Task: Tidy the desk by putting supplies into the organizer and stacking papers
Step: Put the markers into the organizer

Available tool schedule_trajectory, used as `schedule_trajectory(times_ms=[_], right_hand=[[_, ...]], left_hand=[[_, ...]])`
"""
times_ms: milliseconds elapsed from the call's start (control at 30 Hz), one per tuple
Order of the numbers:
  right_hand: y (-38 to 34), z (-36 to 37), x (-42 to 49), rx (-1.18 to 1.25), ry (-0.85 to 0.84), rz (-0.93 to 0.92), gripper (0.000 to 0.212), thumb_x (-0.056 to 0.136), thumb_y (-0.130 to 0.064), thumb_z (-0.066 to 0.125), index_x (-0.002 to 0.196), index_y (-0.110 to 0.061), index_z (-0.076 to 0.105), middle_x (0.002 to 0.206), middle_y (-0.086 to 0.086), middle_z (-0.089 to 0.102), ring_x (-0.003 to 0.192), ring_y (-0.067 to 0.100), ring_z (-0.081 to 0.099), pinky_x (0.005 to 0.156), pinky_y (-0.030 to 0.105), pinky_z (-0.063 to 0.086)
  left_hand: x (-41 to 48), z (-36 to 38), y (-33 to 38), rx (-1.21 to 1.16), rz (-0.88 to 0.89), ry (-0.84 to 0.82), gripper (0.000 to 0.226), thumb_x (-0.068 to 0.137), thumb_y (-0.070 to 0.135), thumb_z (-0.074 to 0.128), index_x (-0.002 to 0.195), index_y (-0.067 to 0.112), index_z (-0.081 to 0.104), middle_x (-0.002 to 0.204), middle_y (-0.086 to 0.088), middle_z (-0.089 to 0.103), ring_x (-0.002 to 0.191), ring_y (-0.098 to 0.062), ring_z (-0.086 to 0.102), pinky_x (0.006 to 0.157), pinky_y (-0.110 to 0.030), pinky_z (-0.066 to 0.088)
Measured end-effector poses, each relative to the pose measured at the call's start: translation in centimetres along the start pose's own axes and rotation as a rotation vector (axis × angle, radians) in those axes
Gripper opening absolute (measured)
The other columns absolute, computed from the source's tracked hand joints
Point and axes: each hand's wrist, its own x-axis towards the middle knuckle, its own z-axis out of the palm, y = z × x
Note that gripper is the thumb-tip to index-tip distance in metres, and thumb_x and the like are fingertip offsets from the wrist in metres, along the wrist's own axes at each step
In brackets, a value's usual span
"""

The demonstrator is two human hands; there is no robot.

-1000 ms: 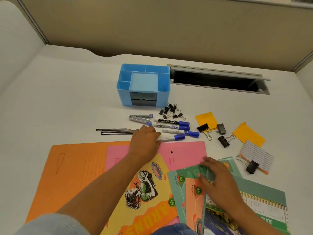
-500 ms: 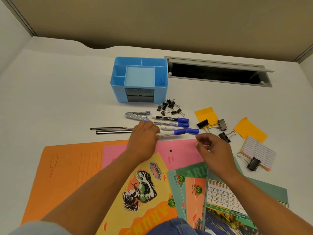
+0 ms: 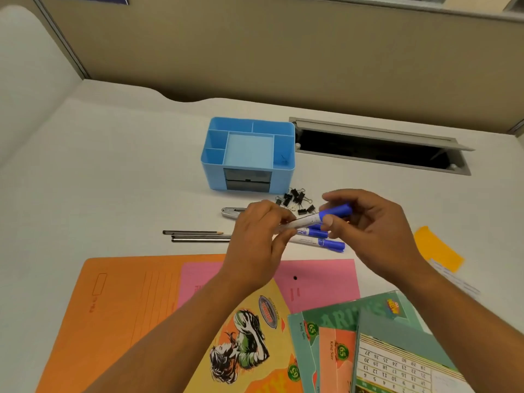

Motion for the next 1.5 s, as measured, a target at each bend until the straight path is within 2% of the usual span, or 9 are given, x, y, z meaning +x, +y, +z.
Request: schedule_trajectory(times_ms=[100,200,333,567,700,867,1133,1300,1500], right_hand=[[-1.6,-0.2,1.8,-0.113,0.002,-0.112,0.017,0.083,-0.012,0.072,0.096,-0.023,0.071,0.091,-0.006,0.072,0.081,0.011,0.069,0.071,0.019,0.056],[-2.7,-0.4,4.3,-0.219,0.059,-0.193,0.016,0.085,-0.02,0.072,0.101,-0.022,0.069,0.09,-0.006,0.07,0.08,0.012,0.069,0.073,0.022,0.057],[-3.3,-0.6,8.2,-0.335,0.113,-0.24,0.021,0.084,-0.022,0.074,0.104,-0.019,0.07,0.085,-0.017,0.064,0.074,-0.001,0.064,0.068,0.009,0.051],[-2.0,0.7,12.4,-0.504,0.112,-0.236,0.021,0.084,-0.018,0.073,0.104,-0.016,0.07,0.09,-0.009,0.062,0.071,-0.003,0.057,0.066,-0.001,0.043],[-0.4,1.8,13.9,-0.592,0.088,-0.204,0.02,0.085,-0.022,0.073,0.105,-0.017,0.07,0.092,-0.009,0.062,0.078,0.006,0.057,0.068,0.004,0.042],[1.8,3.5,14.8,-0.625,0.033,-0.183,0.021,0.084,-0.028,0.073,0.104,-0.022,0.069,0.097,-0.004,0.069,0.081,0.013,0.063,0.075,0.031,0.057],[3.7,5.0,14.9,-0.677,-0.005,-0.146,0.022,0.085,-0.032,0.072,0.105,-0.024,0.068,0.099,-0.008,0.069,0.073,0.006,0.056,0.071,0.021,0.046],[3.8,5.4,14.6,-0.616,-0.075,-0.134,0.045,0.083,-0.028,0.075,0.125,-0.022,0.061,0.106,-0.008,0.068,0.071,0.002,0.053,0.083,0.026,0.051],[3.6,3.4,12.7,-0.537,-0.001,-0.095,0.044,0.081,-0.027,0.077,0.121,-0.024,0.061,0.105,-0.014,0.065,0.063,0.002,0.054,0.071,0.019,0.049]], left_hand=[[0.6,-0.3,0.2,-0.018,-0.027,0.077,0.027,0.094,0.038,0.053,0.111,0.02,0.061,0.106,0.004,0.06,0.1,-0.013,0.049,0.084,-0.021,0.031],[0.3,0.0,-0.8,0.008,-0.181,0.084,0.047,0.089,0.045,0.062,0.128,0.021,0.053,0.123,0.002,0.058,0.115,-0.013,0.048,0.095,-0.025,0.033],[-2.1,1.1,-3.8,0.151,-0.285,-0.037,0.06,0.09,0.06,0.048,0.134,0.019,0.05,0.129,-0.001,0.057,0.122,-0.02,0.048,0.098,-0.029,0.033],[-5.6,2.9,-7.3,0.378,-0.324,-0.17,0.063,0.094,0.059,0.031,0.13,0.014,0.056,0.137,-0.008,0.055,0.133,-0.028,0.045,0.11,-0.042,0.032],[-6.1,3.1,-7.4,0.397,-0.298,-0.173,0.059,0.097,0.057,0.029,0.133,0.018,0.053,0.142,-0.003,0.052,0.138,-0.023,0.04,0.116,-0.037,0.019],[-6.3,3.3,-7.5,0.399,-0.302,-0.168,0.059,0.097,0.058,0.03,0.134,0.018,0.053,0.143,-0.002,0.052,0.138,-0.021,0.039,0.116,-0.038,0.022],[-6.3,3.3,-7.6,0.408,-0.297,-0.146,0.059,0.097,0.058,0.031,0.132,0.017,0.055,0.14,-0.002,0.054,0.136,-0.022,0.041,0.116,-0.038,0.022],[-6.3,3.4,-7.7,0.408,-0.295,-0.138,0.056,0.097,0.056,0.034,0.131,0.017,0.055,0.14,-0.002,0.053,0.136,-0.021,0.041,0.115,-0.04,0.026],[-6.4,3.5,-7.7,0.402,-0.291,-0.12,0.057,0.096,0.056,0.033,0.131,0.017,0.055,0.14,-0.002,0.054,0.136,-0.022,0.041,0.115,-0.039,0.024]])
